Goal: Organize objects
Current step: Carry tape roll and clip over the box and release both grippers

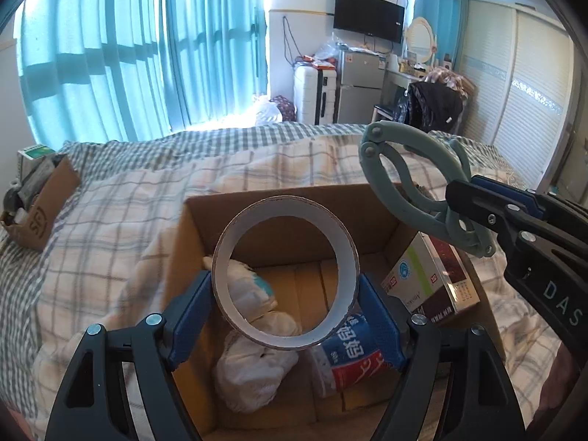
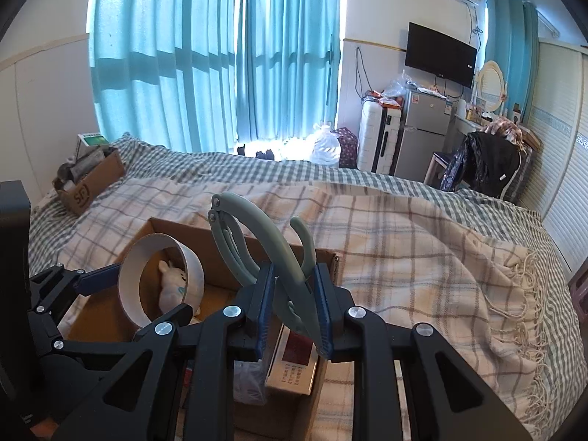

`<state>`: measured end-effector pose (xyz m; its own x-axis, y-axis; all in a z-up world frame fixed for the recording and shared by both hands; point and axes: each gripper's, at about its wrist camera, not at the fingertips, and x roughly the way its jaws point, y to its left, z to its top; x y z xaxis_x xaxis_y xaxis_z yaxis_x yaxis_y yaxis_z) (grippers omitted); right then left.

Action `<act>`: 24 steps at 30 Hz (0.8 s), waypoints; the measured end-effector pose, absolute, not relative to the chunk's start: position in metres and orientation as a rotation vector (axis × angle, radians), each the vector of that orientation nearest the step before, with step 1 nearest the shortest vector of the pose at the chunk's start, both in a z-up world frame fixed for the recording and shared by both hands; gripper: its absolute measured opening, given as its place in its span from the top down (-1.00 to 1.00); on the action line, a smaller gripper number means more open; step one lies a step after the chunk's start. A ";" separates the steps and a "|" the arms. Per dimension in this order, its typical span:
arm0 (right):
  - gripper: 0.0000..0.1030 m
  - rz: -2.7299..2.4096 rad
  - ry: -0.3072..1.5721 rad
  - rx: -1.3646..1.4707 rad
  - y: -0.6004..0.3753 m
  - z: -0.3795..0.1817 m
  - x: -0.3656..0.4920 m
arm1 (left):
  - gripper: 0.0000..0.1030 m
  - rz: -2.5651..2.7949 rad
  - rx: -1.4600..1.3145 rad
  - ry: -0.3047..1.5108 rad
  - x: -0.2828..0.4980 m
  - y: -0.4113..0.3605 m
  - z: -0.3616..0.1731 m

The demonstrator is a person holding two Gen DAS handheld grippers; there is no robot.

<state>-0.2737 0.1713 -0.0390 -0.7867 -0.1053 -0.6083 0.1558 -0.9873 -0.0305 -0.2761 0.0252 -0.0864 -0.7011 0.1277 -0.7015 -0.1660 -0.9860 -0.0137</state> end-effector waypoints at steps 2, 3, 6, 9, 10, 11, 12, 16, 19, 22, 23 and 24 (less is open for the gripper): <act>0.58 -2.840 0.099 0.962 0.173 -0.043 -0.275 | -0.56 2.745 -1.131 0.078 -0.277 0.029 -0.089; 0.57 -2.838 0.084 0.959 0.174 -0.044 -0.274 | -0.56 2.742 -1.134 0.087 -0.276 0.031 -0.091; 0.58 -2.841 0.055 0.929 0.178 -0.041 -0.265 | -0.57 2.741 -1.139 0.096 -0.270 0.034 -0.088; 0.57 -2.846 0.061 0.910 0.179 -0.028 -0.256 | -0.58 2.741 -1.150 0.078 -0.263 0.036 -0.079; 0.54 -2.856 0.068 0.901 0.179 -0.022 -0.253 | -0.58 2.744 -1.149 0.070 -0.261 0.035 -0.074; 0.44 -2.866 0.072 0.890 0.179 -0.016 -0.248 | -0.63 2.748 -1.138 0.064 -0.255 0.035 -0.066; 0.37 -2.873 0.067 0.871 0.181 -0.007 -0.241 | -0.71 2.751 -1.129 0.072 -0.250 0.035 -0.059; 0.25 -2.896 0.062 0.807 0.185 0.027 -0.215 | -0.81 2.797 -1.059 0.116 -0.229 0.033 -0.029; 0.15 -2.915 0.080 0.752 0.188 0.052 -0.189 | -0.85 2.823 -1.010 0.112 -0.208 0.029 -0.006; -0.02 -2.931 0.083 0.723 0.189 0.071 -0.161 | -0.89 2.821 -0.985 0.069 -0.187 0.021 0.014; -0.05 -2.933 0.083 0.716 0.189 0.075 -0.152 | -0.90 2.823 -0.975 0.059 -0.179 0.018 0.020; -0.06 -2.933 0.085 0.707 0.189 0.079 -0.142 | -0.94 2.829 -0.964 0.053 -0.170 0.015 0.025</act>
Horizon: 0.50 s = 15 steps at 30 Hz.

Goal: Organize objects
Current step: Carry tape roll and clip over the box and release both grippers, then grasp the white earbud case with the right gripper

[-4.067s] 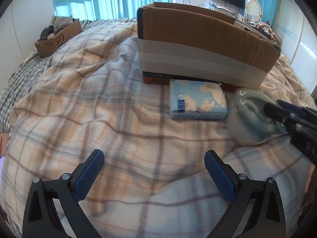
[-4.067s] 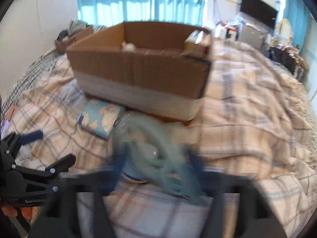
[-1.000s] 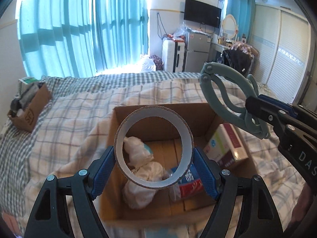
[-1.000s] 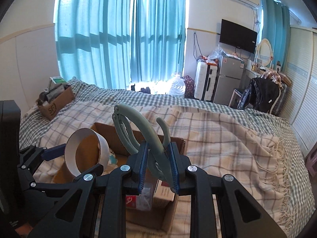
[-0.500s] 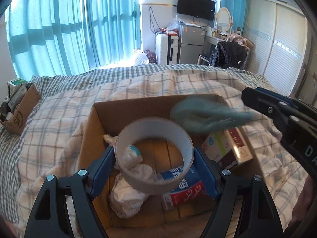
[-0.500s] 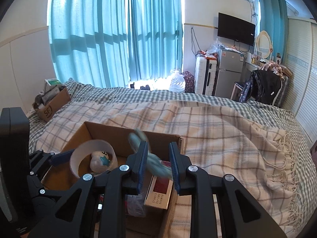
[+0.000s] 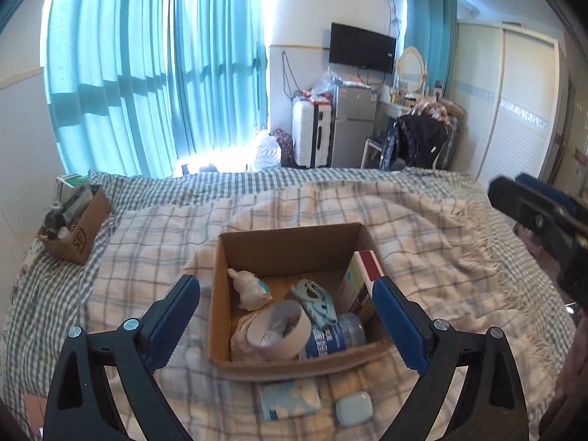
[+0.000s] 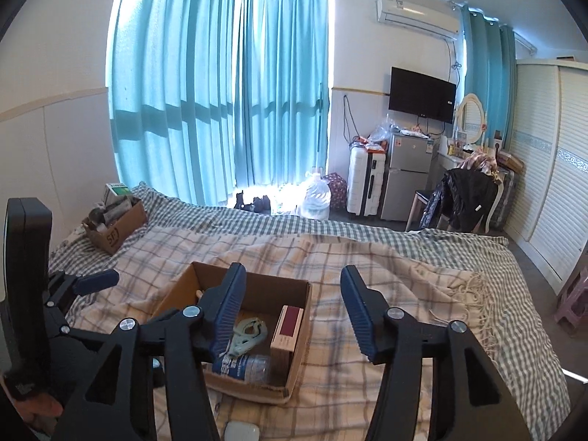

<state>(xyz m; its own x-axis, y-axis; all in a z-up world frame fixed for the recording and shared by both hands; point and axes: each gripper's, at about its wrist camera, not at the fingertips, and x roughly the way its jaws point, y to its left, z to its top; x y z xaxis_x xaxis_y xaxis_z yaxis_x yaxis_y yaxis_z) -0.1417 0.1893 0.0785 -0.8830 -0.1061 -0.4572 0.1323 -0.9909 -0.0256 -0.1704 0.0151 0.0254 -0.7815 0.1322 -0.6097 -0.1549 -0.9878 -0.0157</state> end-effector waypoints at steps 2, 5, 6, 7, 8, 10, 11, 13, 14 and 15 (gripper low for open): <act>-0.13 -2.933 0.094 0.695 0.189 0.084 -0.123 | -0.98 2.845 -0.943 0.055 -0.155 0.010 0.032; -0.21 -2.929 0.100 0.695 0.187 0.083 -0.096 | -1.00 2.866 -0.902 0.052 -0.130 -0.001 0.032; -0.21 -2.925 0.102 0.699 0.185 0.079 -0.088 | -1.00 2.872 -0.898 0.048 -0.123 -0.004 0.029; -0.22 -2.921 0.102 0.703 0.183 0.075 -0.082 | -1.00 2.873 -0.899 0.047 -0.119 -0.006 0.027; -0.23 -2.917 0.098 0.709 0.182 0.070 -0.076 | -1.00 2.873 -0.905 0.046 -0.114 -0.009 0.023; -0.23 -2.902 0.082 0.740 0.180 0.054 -0.068 | -1.00 2.880 -0.929 0.046 -0.104 -0.015 0.007; -0.23 -2.893 0.075 0.757 0.179 0.044 -0.066 | -1.00 2.886 -0.927 0.046 -0.100 -0.018 0.003; -0.23 -2.884 0.054 0.780 0.177 0.023 -0.064 | -1.00 2.905 -0.917 0.028 -0.089 -0.023 -0.015; -0.23 -2.873 0.039 0.797 0.177 0.012 -0.064 | -1.00 2.902 -0.922 0.024 -0.087 -0.025 -0.021; -0.23 -2.859 0.024 0.816 0.179 0.001 -0.065 | -1.00 2.900 -0.930 0.021 -0.083 -0.026 -0.032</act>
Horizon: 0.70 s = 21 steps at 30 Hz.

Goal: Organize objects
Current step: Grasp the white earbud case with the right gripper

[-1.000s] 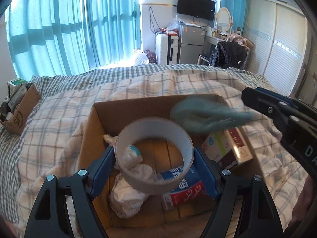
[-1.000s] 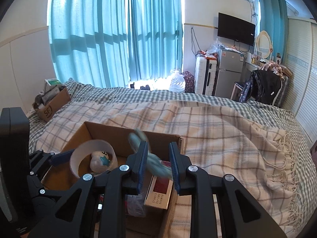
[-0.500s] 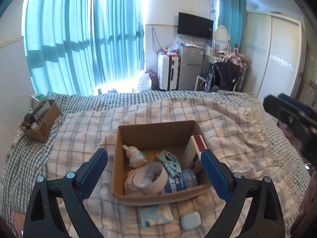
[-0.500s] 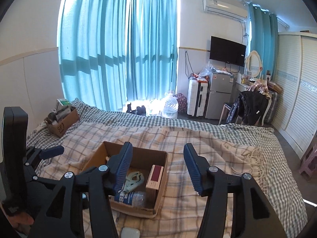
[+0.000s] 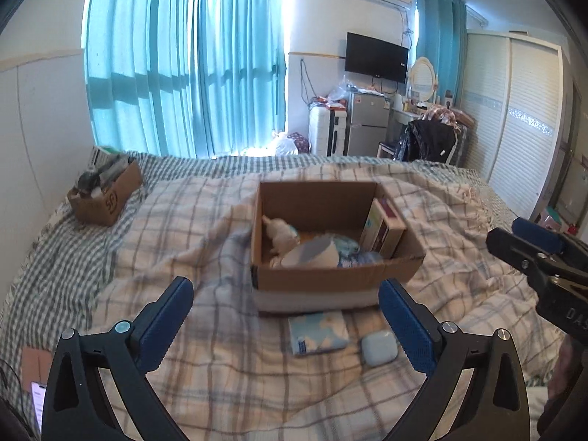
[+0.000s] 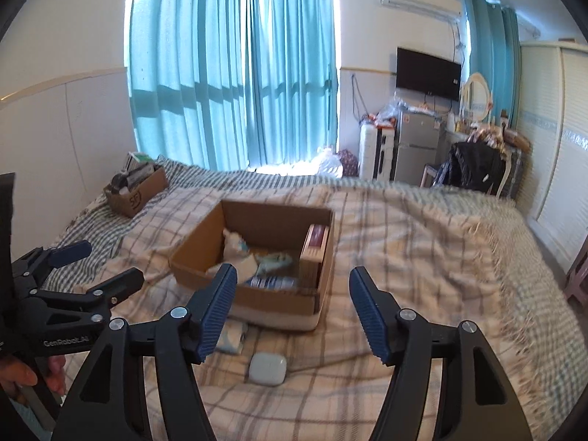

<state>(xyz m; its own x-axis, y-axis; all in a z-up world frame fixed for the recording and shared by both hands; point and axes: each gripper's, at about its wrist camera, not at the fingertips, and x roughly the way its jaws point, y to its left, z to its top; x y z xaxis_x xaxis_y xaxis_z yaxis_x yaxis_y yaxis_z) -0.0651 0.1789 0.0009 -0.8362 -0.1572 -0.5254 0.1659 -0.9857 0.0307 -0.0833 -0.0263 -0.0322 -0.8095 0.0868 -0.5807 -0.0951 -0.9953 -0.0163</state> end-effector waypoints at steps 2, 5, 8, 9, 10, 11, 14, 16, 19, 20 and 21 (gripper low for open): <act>-0.23 -2.825 0.003 0.872 0.180 -0.024 -0.070 | -1.00 2.923 -0.938 0.012 -0.078 -0.030 -0.053; -0.23 -2.807 0.026 0.955 0.179 -0.056 -0.078 | -1.00 2.918 -1.026 -0.058 -0.079 -0.037 -0.094; -0.23 -2.774 0.013 0.996 0.181 -0.083 -0.084 | -1.00 2.984 -1.116 -0.081 -0.086 -0.046 -0.121; -0.23 -2.759 -0.002 1.021 0.181 -0.093 -0.088 | -1.00 2.994 -1.128 -0.089 -0.087 -0.048 -0.126; -0.23 -2.744 -0.007 1.040 0.180 -0.099 -0.092 | -1.00 2.999 -1.135 -0.100 -0.088 -0.051 -0.130; -0.23 -2.733 -0.004 1.056 0.179 -0.106 -0.094 | -1.00 3.008 -1.139 -0.109 -0.090 -0.053 -0.133; -0.23 -2.697 -0.005 1.109 0.175 -0.124 -0.104 | -1.00 3.017 -1.157 -0.111 -0.093 -0.059 -0.145; -0.23 -2.674 -0.007 1.139 0.172 -0.134 -0.112 | -1.00 3.012 -1.179 -0.128 -0.095 -0.061 -0.155; -0.23 -2.636 0.015 1.195 0.164 -0.151 -0.121 | -1.00 2.987 -1.223 -0.138 -0.098 -0.063 -0.172; -0.23 -2.625 0.031 1.214 0.161 -0.156 -0.123 | -1.00 2.978 -1.238 -0.137 -0.098 -0.062 -0.176; -0.23 -2.619 0.050 1.230 0.159 -0.161 -0.125 | -1.00 2.961 -1.257 -0.135 -0.099 -0.062 -0.180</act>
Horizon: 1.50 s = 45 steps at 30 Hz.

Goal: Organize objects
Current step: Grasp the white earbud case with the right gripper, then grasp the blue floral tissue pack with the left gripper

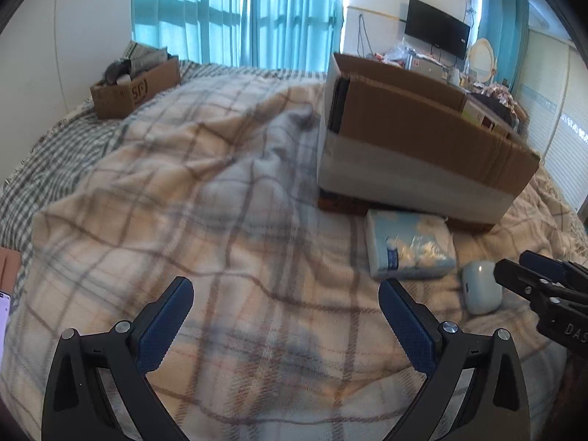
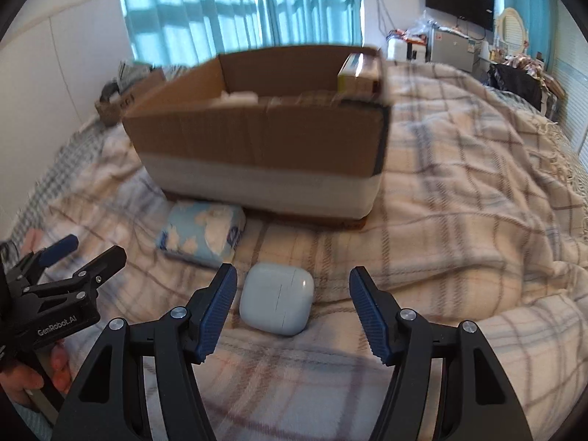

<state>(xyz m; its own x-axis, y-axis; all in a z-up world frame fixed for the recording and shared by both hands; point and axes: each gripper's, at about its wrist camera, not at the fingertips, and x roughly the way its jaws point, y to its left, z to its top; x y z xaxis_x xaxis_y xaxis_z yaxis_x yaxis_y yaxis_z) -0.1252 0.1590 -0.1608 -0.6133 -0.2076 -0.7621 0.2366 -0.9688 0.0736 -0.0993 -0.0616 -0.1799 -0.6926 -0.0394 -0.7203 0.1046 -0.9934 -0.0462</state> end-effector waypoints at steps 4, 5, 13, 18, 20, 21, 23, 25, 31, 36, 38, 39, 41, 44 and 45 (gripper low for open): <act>-0.23 -2.585 0.060 1.284 0.155 -0.178 -0.133 | -1.00 -2.834 1.220 0.114 -0.102 -0.060 -0.182; -0.23 -2.578 0.058 1.292 0.155 -0.180 -0.134 | -1.00 -2.837 1.223 0.109 -0.102 -0.059 -0.183; 0.01 -2.525 0.054 1.327 0.150 -0.189 -0.135 | -1.00 -2.833 1.254 0.096 -0.099 -0.056 -0.185; 0.02 -2.564 0.037 1.270 0.157 -0.167 -0.130 | -1.00 -2.807 1.296 0.122 -0.101 -0.051 -0.179; 0.02 -2.608 0.040 1.237 0.166 -0.153 -0.130 | -1.00 -2.832 1.293 0.134 -0.104 -0.043 -0.172; 0.02 -2.638 0.038 1.217 0.173 -0.145 -0.129 | -1.00 -2.842 1.287 0.127 -0.105 -0.039 -0.170; 0.02 -2.668 0.020 1.205 0.186 -0.137 -0.130 | -1.00 -2.869 1.285 0.096 -0.111 -0.026 -0.167; 0.02 -2.696 -0.007 1.200 0.199 -0.132 -0.131 | -1.00 -2.880 1.302 0.074 -0.118 -0.015 -0.168; 0.02 -2.706 -0.040 1.227 0.217 -0.137 -0.139 | -1.00 -2.890 1.370 0.029 -0.143 0.016 -0.176; 0.02 -2.680 -0.052 1.245 0.219 -0.144 -0.145 | -1.00 -2.891 1.405 -0.050 -0.160 0.032 -0.182; 0.02 -2.672 -0.058 1.246 0.219 -0.146 -0.145 | -1.00 -2.883 1.441 -0.044 -0.167 0.033 -0.188; 0.02 -2.671 -0.063 1.248 0.219 -0.146 -0.145 | -1.00 -2.876 1.458 -0.036 -0.169 0.032 -0.191; 0.02 -2.669 -0.066 1.249 0.219 -0.147 -0.144 | -0.97 -2.869 1.480 -0.004 -0.170 0.029 -0.195; 0.02 -2.669 -0.061 1.248 0.218 -0.146 -0.144 | -0.73 -2.897 1.483 0.049 -0.165 0.025 -0.193; 0.02 -2.670 -0.060 1.247 0.217 -0.146 -0.143 | -0.58 -2.897 1.490 0.054 -0.163 0.023 -0.192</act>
<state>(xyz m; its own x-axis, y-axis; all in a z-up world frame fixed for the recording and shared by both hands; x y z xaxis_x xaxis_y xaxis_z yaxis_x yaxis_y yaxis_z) -0.1433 0.2174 -0.1459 -0.6268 -0.1918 -0.7552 0.1574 -0.9804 0.1183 -0.1629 0.0228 -0.1923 -0.5766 0.1188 -0.8083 -0.0885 -0.9926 -0.0828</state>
